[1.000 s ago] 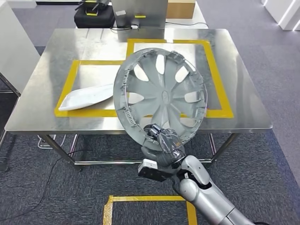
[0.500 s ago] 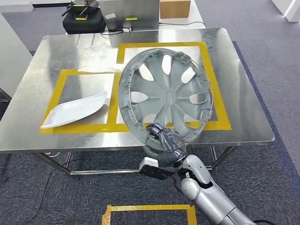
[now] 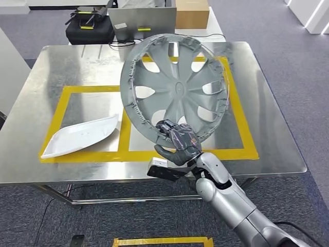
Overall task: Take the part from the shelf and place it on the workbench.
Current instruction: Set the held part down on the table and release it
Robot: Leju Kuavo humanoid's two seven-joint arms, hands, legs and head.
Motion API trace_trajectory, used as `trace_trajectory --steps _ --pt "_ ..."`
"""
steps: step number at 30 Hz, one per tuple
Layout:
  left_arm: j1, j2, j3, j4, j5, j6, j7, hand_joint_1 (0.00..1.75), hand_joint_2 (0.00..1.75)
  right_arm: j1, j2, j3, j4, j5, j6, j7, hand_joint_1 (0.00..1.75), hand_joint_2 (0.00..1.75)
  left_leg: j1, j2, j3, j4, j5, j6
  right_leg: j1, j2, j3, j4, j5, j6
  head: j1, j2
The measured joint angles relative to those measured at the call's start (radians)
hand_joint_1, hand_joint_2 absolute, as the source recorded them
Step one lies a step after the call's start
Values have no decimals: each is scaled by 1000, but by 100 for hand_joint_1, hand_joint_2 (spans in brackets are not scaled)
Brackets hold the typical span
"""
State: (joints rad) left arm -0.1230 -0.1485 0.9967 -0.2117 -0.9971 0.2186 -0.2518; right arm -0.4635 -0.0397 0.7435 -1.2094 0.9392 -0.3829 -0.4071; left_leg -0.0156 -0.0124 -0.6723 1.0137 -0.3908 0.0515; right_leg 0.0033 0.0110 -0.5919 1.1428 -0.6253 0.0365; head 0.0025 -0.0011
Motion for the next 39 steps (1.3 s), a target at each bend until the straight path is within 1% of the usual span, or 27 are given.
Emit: trace_trajectory --steps 1,2,3,4,5,6,7,8,9,11,13,15,17,18,19,20,22,24,27,29,32,33,34,35,37,38,39 --pt "-2 -1 0 0 -3 -1 0 0 175 -5 0 2 4 3 3 0 175 175 1 0 1 0 -3 2 -3 -1 -45 72 -23 6 0 0" --pt "-3 -2 -1 0 -8 -2 0 0 175 -12 0 4 10 6 10 2 175 175 2 0 1 1 -6 2 -6 -1 -89 132 -35 10 0 0" --pt "-4 -3 -3 0 -15 -3 0 0 175 -22 1 7 19 10 19 7 175 175 3 0 2 1 -9 1 -9 -1 -119 161 -28 14 0 0" --pt "-5 -4 -6 0 -23 -4 1 0 175 -37 4 10 31 16 32 13 175 175 4 -1 3 3 -11 -1 -11 -2 -129 149 0 17 0 0" --pt "-8 -5 -10 0 -32 -5 2 0 175 -58 9 13 48 21 46 19 175 175 5 -1 4 6 -14 -4 -13 -3 -119 100 43 18 0 0" --pt "-13 -7 -16 0 -42 -7 5 0 175 -85 16 16 70 28 61 26 175 175 6 -1 5 8 -18 -8 -14 -4 -96 27 89 18 0 0" --pt "-19 -8 -22 0 -52 -10 8 0 175 -116 25 21 96 37 74 32 175 175 5 -1 5 13 -21 -12 -14 -6 -67 -40 122 16 0 0" --pt "-26 -10 -28 0 -62 -13 12 0 175 -148 36 27 126 47 85 37 175 175 4 -1 4 16 -23 -18 -14 -6 -46 -88 141 10 -1 0" --pt "-32 -11 -34 0 -72 -16 16 0 175 -178 47 34 161 59 94 43 175 175 3 -1 3 18 -23 -22 -12 -7 -33 -113 147 4 -1 0" --pt "-39 -14 -47 0 -90 -19 22 0 175 -233 71 47 242 84 99 56 175 175 4 -1 2 17 -21 -32 -9 -7 -27 -119 149 -11 -2 0" --pt "-42 -16 -58 0 -105 -23 26 0 175 -280 93 55 331 100 99 64 175 175 7 0 -4 35 -36 -43 -11 -9 -23 -124 154 -24 -3 0" --pt "-44 -17 -68 0 -116 -32 30 0 175 -320 111 63 422 107 109 58 175 175 12 2 -39 125 -91 -54 -14 -12 -19 -128 157 -34 -6 0" --pt "-45 -18 -75 0 -125 -43 33 0 175 -346 122 73 508 118 135 45 175 175 17 3 -93 258 -151 -61 -14 -12 -17 -127 156 -37 -7 0" --pt "-45 -18 -77 0 -129 -49 34 0 175 -353 127 80 548 127 153 43 175 175 19 3 -108 296 -161 -64 -14 -12 -17 -127 155 -37 -7 0" --pt "-46 -18 -79 0 -133 -54 34 0 175 -359 130 88 584 137 173 45 175 175 22 3 -105 296 -151 -65 -14 -12 -16 -127 155 -37 -8 0" --pt "-47 -18 -82 0 -136 -58 34 0 175 -364 132 96 619 147 197 50 175 175 25 3 -84 256 -124 -67 -15 -12 -14 -127 154 -35 -8 0" --pt "-50 -19 -89 0 -142 -68 34 0 175 -374 135 111 682 164 242 66 175 175 30 4 -17 121 -64 -70 -13 -12 -13 -125 150 -28 -8 0" --pt "-53 -20 -95 0 -144 -77 34 0 175 -384 135 121 729 165 268 77 175 175 30 4 21 40 -47 -67 -10 -11 -16 -122 148 -18 -8 0" --pt "-54 -22 -98 0 -145 -86 34 0 175 -404 135 123 776 151 279 80 175 175 26 6 30 27 -55 -49 -12 -8 -17 -123 146 -2 -8 0" --pt "-58 -23 -99 0 -145 -88 34 0 175 -414 135 124 798 150 282 80 175 175 27 9 37 23 -53 -33 -14 -8 -37 -82 117 8 -7 0" --pt "-61 -24 -99 0 -145 -90 34 0 175 -419 135 126 824 146 288 83 175 175 25 10 39 21 -52 -22 -14 -9 -132 112 34 12 -4 0" --pt "-61 -24 -99 0 -146 -91 34 0 175 -420 134 126 832 142 293 86 175 175 23 10 39 22 -52 -21 -14 -9 -158 161 22 12 -3 0" --pt "-60 -24 -99 0 -146 -92 34 0 175 -421 133 126 838 138 295 88 175 175 22 10 40 22 -52 -21 -14 -9 -167 173 29 11 -3 0" --pt "-60 -24 -99 0 -146 -93 34 0 175 -423 130 126 843 135 292 90 175 175 22 10 41 22 -52 -21 -14 -9 -153 141 55 8 -3 0" --pt "-60 -25 -99 0 -146 -100 34 0 175 -422 126 126 848 134 257 92 87 87 21 8 42 23 -52 -22 -13 -10 -81 -4 119 0 -3 0" --pt "-60 -25 -99 0 -146 -105 34 0 175 -419 124 126 850 135 225 94 44 44 19 6 41 24 -52 -24 -11 -11 -47 -68 140 -4 -4 0" --pt "-60 -25 -99 0 -148 -111 34 0 175 -414 122 126 851 136 188 98 0 0 18 5 39 24 -52 -28 -9 -11 -26 -108 148 -7 -4 0"
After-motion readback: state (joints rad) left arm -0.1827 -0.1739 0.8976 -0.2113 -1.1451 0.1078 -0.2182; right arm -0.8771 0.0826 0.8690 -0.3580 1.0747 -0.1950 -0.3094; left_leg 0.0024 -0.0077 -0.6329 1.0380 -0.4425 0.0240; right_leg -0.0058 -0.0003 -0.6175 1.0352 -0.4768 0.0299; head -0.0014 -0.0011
